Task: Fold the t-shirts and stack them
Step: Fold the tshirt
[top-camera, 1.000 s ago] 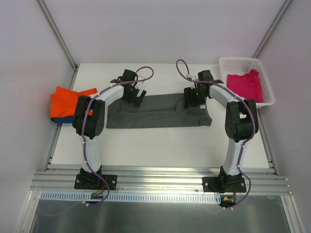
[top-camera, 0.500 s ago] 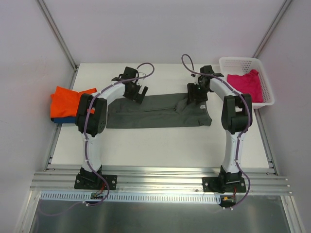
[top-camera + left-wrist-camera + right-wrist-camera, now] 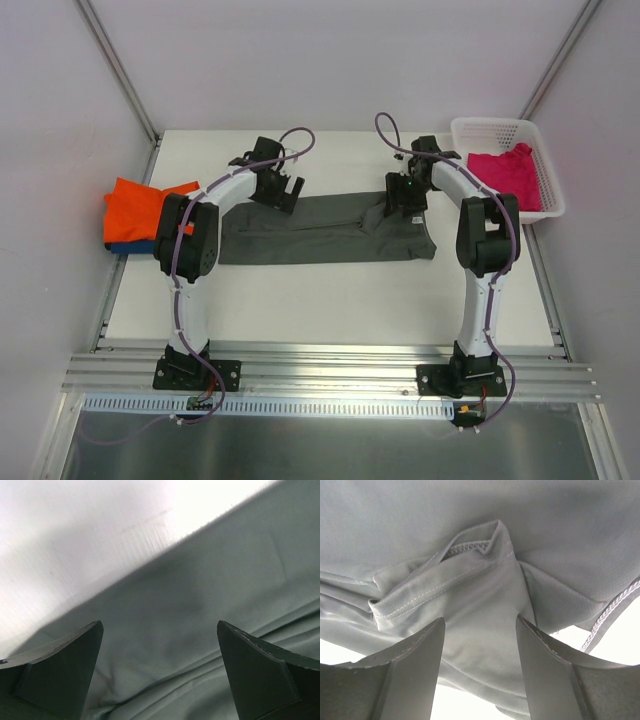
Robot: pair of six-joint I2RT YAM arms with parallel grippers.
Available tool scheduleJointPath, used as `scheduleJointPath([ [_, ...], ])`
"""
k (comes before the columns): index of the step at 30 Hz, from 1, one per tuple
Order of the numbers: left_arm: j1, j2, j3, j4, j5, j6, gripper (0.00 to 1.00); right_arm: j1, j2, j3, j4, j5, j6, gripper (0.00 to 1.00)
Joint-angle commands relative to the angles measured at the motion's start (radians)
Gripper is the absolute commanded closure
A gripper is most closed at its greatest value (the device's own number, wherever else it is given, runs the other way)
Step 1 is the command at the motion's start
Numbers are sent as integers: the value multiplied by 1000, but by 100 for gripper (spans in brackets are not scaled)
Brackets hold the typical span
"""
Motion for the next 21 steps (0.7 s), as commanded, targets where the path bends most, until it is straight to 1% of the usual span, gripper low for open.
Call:
scheduleJointPath([
  [1, 0, -60, -22, -60, 46, -43, 1, 4, -36, 15, -57, -20, 34, 38],
  [7, 2, -40, -35, -112, 87, -92, 1, 1, -16, 1, -70, -25, 51, 37],
  [12, 5, -26, -45, -135, 110, -106, 1, -8, 6, 21, -74, -42, 68, 37],
  [21, 12, -29, -55, -188, 98, -108, 1, -27, 127, 183, -88, -69, 78, 37],
])
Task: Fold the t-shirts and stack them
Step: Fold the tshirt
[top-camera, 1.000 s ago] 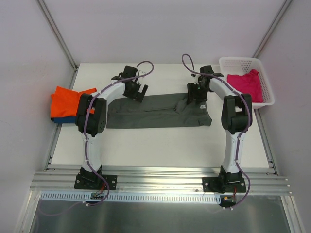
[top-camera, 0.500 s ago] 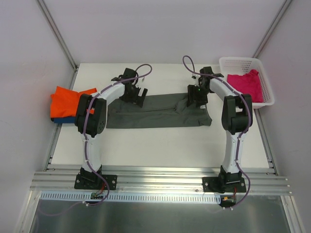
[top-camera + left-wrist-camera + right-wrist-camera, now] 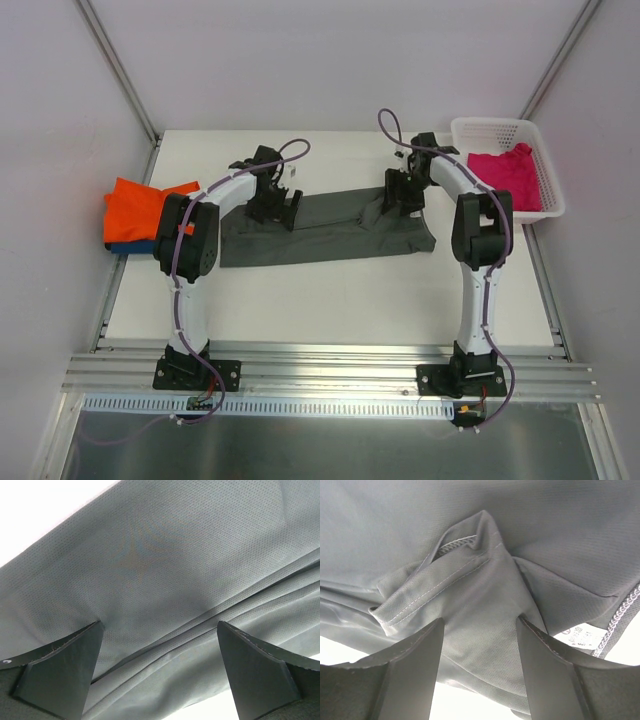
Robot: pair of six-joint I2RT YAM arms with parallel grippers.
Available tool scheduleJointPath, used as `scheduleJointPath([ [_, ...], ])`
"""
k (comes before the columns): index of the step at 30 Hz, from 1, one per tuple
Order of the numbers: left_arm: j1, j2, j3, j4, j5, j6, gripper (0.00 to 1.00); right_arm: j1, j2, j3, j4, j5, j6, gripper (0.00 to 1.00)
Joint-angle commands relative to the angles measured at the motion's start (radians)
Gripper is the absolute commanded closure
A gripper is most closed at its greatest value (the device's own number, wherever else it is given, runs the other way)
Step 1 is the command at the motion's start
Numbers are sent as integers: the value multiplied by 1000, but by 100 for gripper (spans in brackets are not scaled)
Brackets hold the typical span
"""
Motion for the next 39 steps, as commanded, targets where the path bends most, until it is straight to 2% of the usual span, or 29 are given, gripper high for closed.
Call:
scheduleJointPath([
  [1, 8, -31, -13, -54, 9, -12, 1, -18, 47, 95, -11, -32, 26, 36],
  [12, -3, -62, -62, -100, 19, -48, 1, -22, 185, 342, 2, -72, 54, 36],
  [19, -49, -94, -116, -129, 71, -42, 1, -28, 252, 468, 25, -70, 62, 34],
  [31, -156, -136, -168, -149, 96, -73, 1, -4, 284, 536, 107, -78, 82, 31],
  [36, -196, -146, -168, -149, 66, -76, 1, 13, 288, 554, 120, -81, 80, 30],
  [39, -211, -174, -137, -149, 20, -61, 1, 11, 226, 510, 116, -66, 62, 30],
])
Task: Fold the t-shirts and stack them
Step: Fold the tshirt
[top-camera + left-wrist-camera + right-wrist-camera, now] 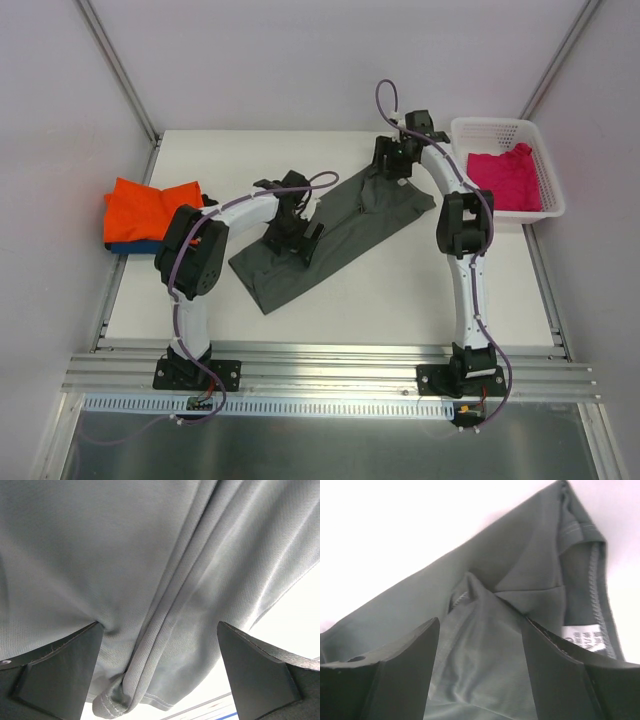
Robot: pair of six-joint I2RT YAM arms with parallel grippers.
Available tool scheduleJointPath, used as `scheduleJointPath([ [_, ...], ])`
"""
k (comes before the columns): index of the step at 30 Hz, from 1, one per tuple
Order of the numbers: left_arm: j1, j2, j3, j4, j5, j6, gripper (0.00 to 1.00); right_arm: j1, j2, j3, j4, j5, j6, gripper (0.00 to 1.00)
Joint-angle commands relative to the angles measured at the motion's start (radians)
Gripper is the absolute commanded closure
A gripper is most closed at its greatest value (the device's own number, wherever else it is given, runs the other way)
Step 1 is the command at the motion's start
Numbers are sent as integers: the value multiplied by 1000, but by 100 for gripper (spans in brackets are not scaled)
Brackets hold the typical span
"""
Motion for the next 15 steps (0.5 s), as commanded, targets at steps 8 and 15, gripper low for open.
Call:
scheduleJointPath([
  [8, -7, -77, 224, -27, -118, 79, 1, -18, -337, -240, 46, 16, -34, 28],
  [15, 34, -51, 281, -33, -135, 114, 1, -35, -439, -379, -77, -45, -2, 28],
])
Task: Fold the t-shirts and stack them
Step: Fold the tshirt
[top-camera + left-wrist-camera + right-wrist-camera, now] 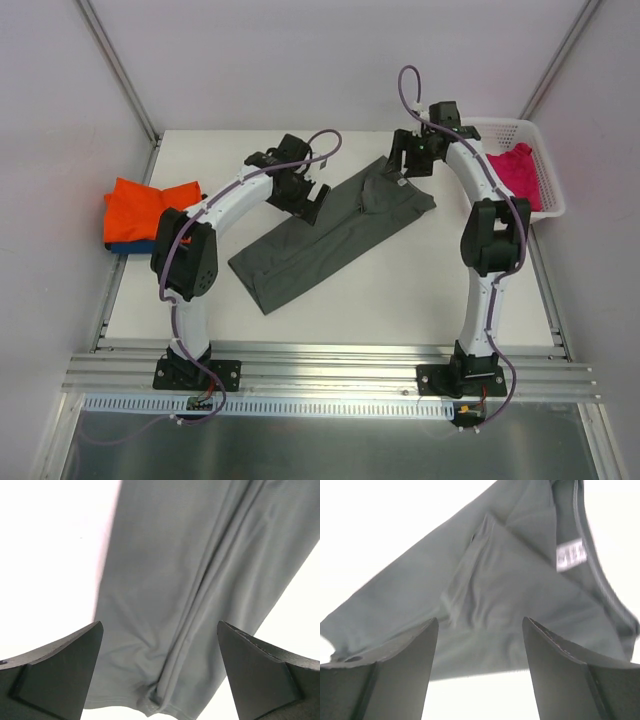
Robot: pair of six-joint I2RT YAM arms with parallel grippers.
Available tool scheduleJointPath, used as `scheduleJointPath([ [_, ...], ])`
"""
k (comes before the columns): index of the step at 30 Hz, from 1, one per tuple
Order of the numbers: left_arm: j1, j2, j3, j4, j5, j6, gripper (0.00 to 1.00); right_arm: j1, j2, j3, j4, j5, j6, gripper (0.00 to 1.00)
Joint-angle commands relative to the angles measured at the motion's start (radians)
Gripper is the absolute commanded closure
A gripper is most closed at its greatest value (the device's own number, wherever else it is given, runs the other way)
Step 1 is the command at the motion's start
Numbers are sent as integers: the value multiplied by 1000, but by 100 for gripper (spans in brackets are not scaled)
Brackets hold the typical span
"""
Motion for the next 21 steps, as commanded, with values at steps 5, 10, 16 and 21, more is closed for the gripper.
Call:
scheduleJointPath([
  [5, 81, 8, -7, -30, -25, 45, 1, -18, -135, -202, -129, -61, 13, 28],
  [10, 141, 31, -43, -30, -18, 58, 1, -27, -144, -302, -134, -57, 5, 28],
  [16, 178, 42, -101, -32, 5, 62, 1, -29, -106, -303, -126, -66, 26, 28],
  [21, 198, 46, -164, -44, 19, 58, 1, -27, -52, -275, -128, -54, 25, 28],
])
